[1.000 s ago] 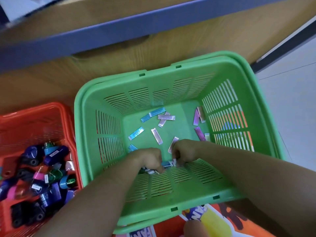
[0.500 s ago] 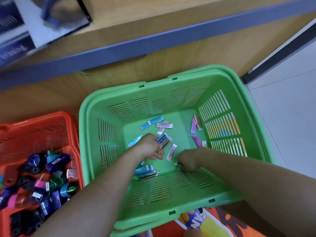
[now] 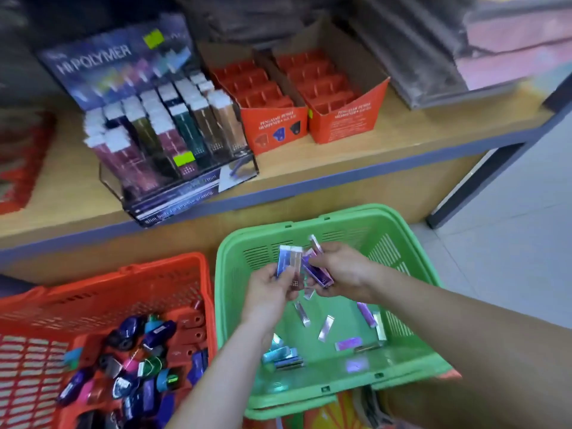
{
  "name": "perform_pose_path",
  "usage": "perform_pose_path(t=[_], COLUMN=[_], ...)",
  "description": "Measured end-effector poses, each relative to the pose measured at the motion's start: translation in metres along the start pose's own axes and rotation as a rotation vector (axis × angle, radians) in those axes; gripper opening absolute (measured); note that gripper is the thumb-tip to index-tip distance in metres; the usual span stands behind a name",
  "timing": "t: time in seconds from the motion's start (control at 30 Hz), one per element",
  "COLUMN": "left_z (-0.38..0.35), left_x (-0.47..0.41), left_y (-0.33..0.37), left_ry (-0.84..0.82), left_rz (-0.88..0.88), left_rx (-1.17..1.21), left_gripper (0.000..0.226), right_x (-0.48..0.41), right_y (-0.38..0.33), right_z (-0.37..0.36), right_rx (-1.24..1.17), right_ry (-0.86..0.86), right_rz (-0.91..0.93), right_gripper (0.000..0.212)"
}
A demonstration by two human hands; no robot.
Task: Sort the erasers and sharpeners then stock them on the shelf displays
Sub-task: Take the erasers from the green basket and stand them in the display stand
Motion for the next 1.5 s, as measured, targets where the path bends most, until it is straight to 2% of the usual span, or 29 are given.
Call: perform_pose_path(t=[0.13,0.27,0.4,0.5,0.57,0.73,0.8,0.93,1.07,1.2,1.37,1.5], left_z=[0.012,0.029,0.041,0.049,0.057,0.085,0.093,0.117,0.166,0.201,0.199,0.192], left_x=[0.031,0.068,0.091,0.102,0.105,0.106,0.106,0.103,0.101,0.086,0.058,0.046], left_y=[0.044,0.089,0.12,0.133,0.138,0.158,0.166,0.184,0.215,0.239,0.237,0.233], left_ry=[0.15,0.271,0.197,0.114,0.057,0.12,0.135,0.22,0.459,0.721,0.697,0.671], left_rz=[-0.165,-0.354,-0.397,-0.38,-0.362,-0.418,-0.43,-0.453,-0.562,-0.612,-0.541,-0.541], left_rx=[0.013,-0.14,-0.137,-0.121,-0.094,-0.111,-0.14,-0.152,-0.143,-0.46,-0.723,-0.842], left_gripper=[0.021,0.02,0.004,0.019,0.02,0.021,0.021,0.006,0.005,0.013,0.011,0.003], right_x=[0.044,0.081,0.104,0.114,0.118,0.128,0.129,0.124,0.113,0.108,0.107,0.107], right_y=[-0.036,-0.069,-0.095,-0.11,-0.117,-0.13,-0.133,-0.14,-0.145,-0.145,-0.144,-0.146], right_z=[-0.039,-0.058,-0.066,-0.071,-0.074,-0.087,-0.092,-0.099,-0.094,-0.09,-0.093,-0.098], right_rx=[-0.08,0.107,0.191,0.187,0.211,0.318,0.317,0.253,0.046,-0.137,-0.173,-0.303], right_ry=[-0.025,-0.051,-0.047,-0.105,-0.145,-0.299,-0.332,-0.343,-0.282,-0.28,-0.292,-0.411], right_rz=[0.126,0.368,0.469,0.484,0.501,0.563,0.566,0.536,0.417,0.282,0.197,0.165], right_gripper=[0.021,0.021,0.015,0.013,0.015,0.007,0.007,0.009,0.014,0.023,0.026,0.022])
Point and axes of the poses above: each hand's wrist, its own x-axis away from the middle knuckle, its own z-axis out of the back of the hand, y = z × x, the point moved 5 cm from there along -x, towards the middle knuckle, and after that the axes turned 11 degrees about -x, right-handed, at the moved point
